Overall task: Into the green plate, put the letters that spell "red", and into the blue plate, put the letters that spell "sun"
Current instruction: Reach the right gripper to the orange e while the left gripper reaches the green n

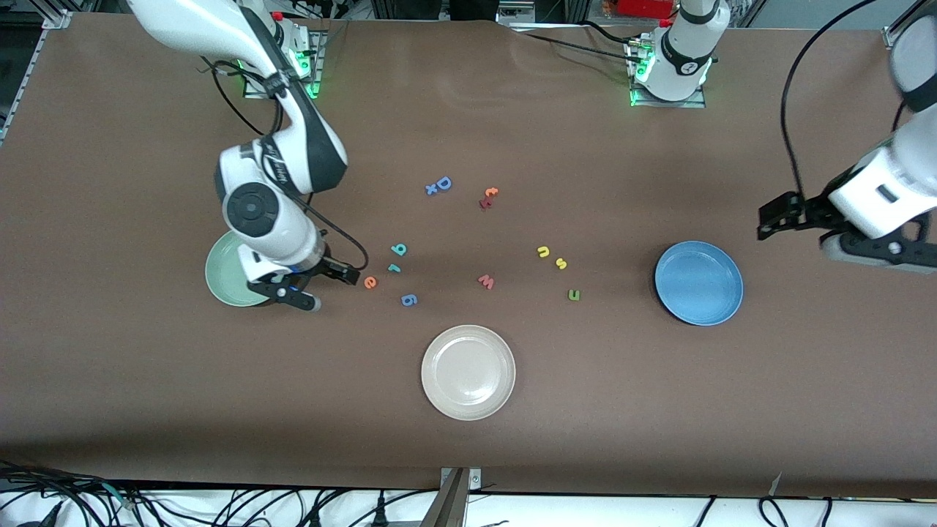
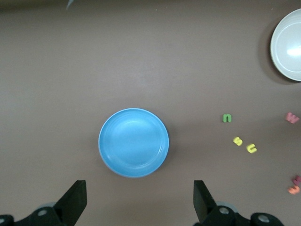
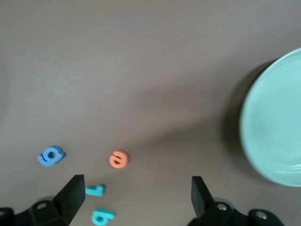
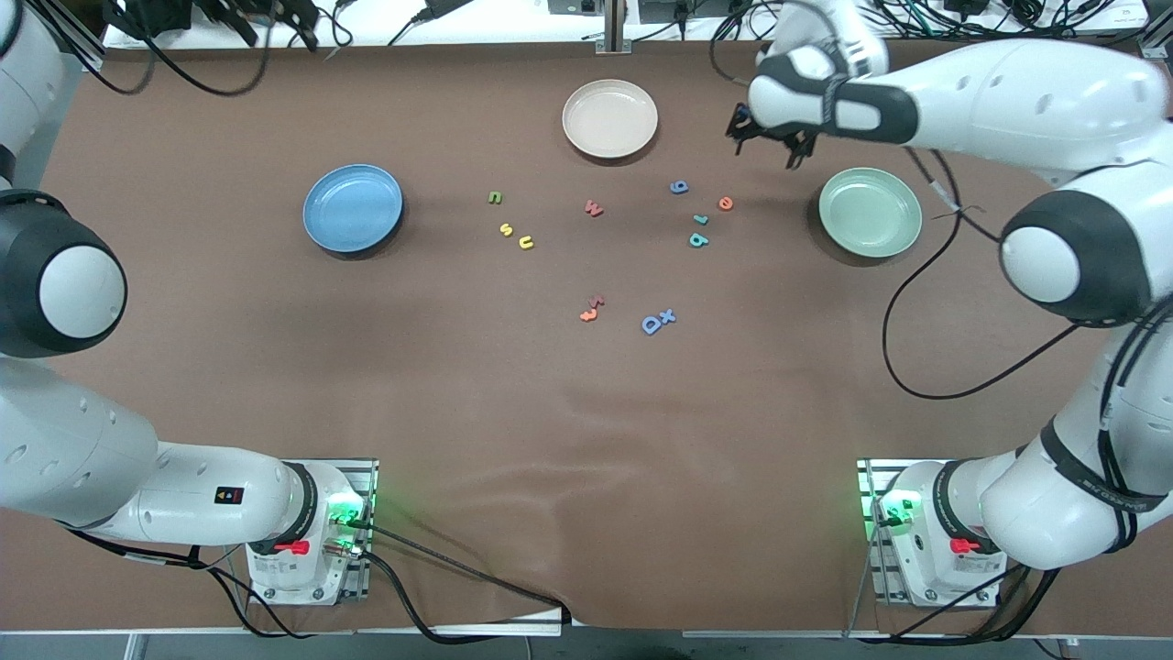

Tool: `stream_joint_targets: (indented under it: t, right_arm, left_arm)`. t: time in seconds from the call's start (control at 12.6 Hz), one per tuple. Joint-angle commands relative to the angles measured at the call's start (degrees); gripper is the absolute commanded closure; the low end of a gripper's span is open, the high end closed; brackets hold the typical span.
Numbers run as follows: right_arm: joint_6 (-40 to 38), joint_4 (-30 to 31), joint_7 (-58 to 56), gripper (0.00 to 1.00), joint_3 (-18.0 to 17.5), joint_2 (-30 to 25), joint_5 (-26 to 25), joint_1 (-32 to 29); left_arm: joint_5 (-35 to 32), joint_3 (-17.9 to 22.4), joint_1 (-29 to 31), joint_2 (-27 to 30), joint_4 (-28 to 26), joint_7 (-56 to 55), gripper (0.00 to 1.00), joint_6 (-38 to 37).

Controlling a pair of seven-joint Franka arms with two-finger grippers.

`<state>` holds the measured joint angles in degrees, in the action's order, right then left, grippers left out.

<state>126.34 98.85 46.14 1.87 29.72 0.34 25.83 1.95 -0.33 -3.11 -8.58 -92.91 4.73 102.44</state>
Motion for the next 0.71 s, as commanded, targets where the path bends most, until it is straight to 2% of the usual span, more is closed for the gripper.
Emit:
stream_joint_targets:
  t: [0.0, 0.24, 0.48, 0.63]
  right_arm:
    - [5.48, -0.24, 4.92, 0.00, 0.42, 4.37, 0.28, 1.86]
    - [8.74, -0.24, 8.07, 0.02, 0.42, 7.54, 0.28, 3.17]
    - [8.84, -0.24, 8.88, 0.28, 0.59, 8.60, 0.19, 3.79]
    - [8.84, -0.24, 8.96, 0.46, 0.51, 9.57, 0.19, 4.06]
  left_arm:
    - [-1.16, -1.34, 0.21, 4.98, -11.04, 0.01, 0.00, 8.02]
    - [-1.60, -1.34, 0.38, 3.93, -16.42, 7.28, 0.00, 16.64]
    - [-0.90, -1.52, 0.21, 2.60, -17.82, 9.41, 0.01, 19.80]
    - [-0.72, -2.83, -0.14, 1.29, -18.54, 4.97, 0.08, 22.62]
